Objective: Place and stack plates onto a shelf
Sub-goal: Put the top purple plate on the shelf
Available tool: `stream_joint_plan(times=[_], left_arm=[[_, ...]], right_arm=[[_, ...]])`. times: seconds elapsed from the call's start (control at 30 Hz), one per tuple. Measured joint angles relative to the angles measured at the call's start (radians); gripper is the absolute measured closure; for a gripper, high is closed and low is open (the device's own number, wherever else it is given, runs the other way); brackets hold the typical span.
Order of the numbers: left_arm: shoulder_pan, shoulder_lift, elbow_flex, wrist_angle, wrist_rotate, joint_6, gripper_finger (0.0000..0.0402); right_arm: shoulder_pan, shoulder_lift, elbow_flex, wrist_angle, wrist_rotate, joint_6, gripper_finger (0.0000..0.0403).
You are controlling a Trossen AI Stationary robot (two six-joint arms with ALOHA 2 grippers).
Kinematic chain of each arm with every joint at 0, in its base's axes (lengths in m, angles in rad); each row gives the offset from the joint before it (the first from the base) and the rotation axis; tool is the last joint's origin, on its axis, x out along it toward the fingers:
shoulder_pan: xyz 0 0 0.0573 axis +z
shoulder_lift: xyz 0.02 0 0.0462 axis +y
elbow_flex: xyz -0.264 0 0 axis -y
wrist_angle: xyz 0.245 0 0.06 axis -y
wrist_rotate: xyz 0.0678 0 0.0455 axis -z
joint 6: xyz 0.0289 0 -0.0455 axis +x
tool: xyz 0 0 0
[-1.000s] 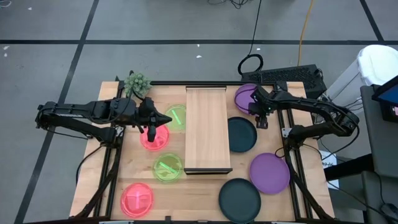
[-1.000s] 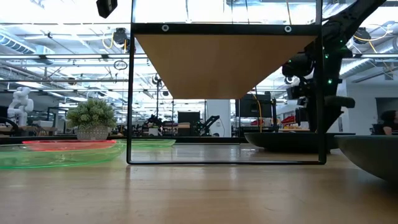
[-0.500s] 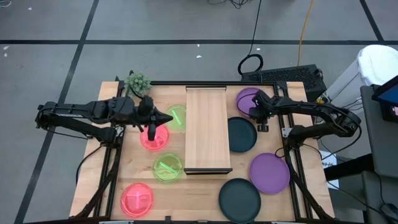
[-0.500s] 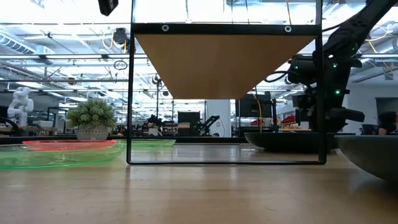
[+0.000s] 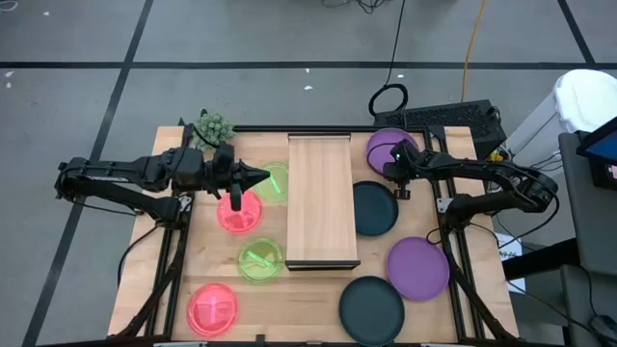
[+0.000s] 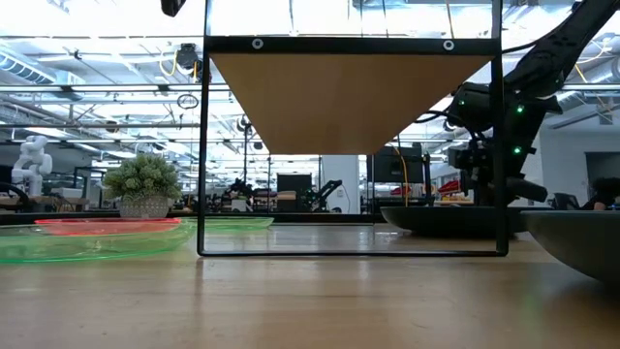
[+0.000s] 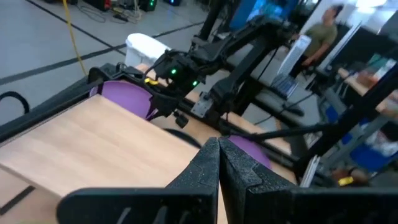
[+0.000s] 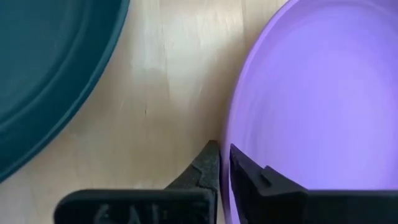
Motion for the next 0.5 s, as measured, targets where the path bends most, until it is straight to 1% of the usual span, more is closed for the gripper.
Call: stream_joint_plan(times=[0.17, 0.23, 0.4, 0.5], left_arm=[[0.000, 0.000, 0.000, 0.024, -0.004, -0.024, 0.0398], [0.000, 0.000, 0.000, 0.023, -0.005, -0.028, 0.0398], [0.000, 0.000, 0.000, 0.023, -0.005, -0.028, 0.0398], [0.000, 0.000, 0.000, 0.023, -0.006, -0.028, 0.0398]], right_arm=[[0.011, -0.044, -0.001, -0.013, -0.007, 0.009, 0.0400], [0.020, -0.081, -0.002, -0.023, -0.010, 0.017, 0.0401], [0.051, -0.187, -0.002, -0.068, -0.024, 0.099, 0.0402], [0.079, -0.241, -0.003, -0.099, -0.025, 0.114, 0.0402]])
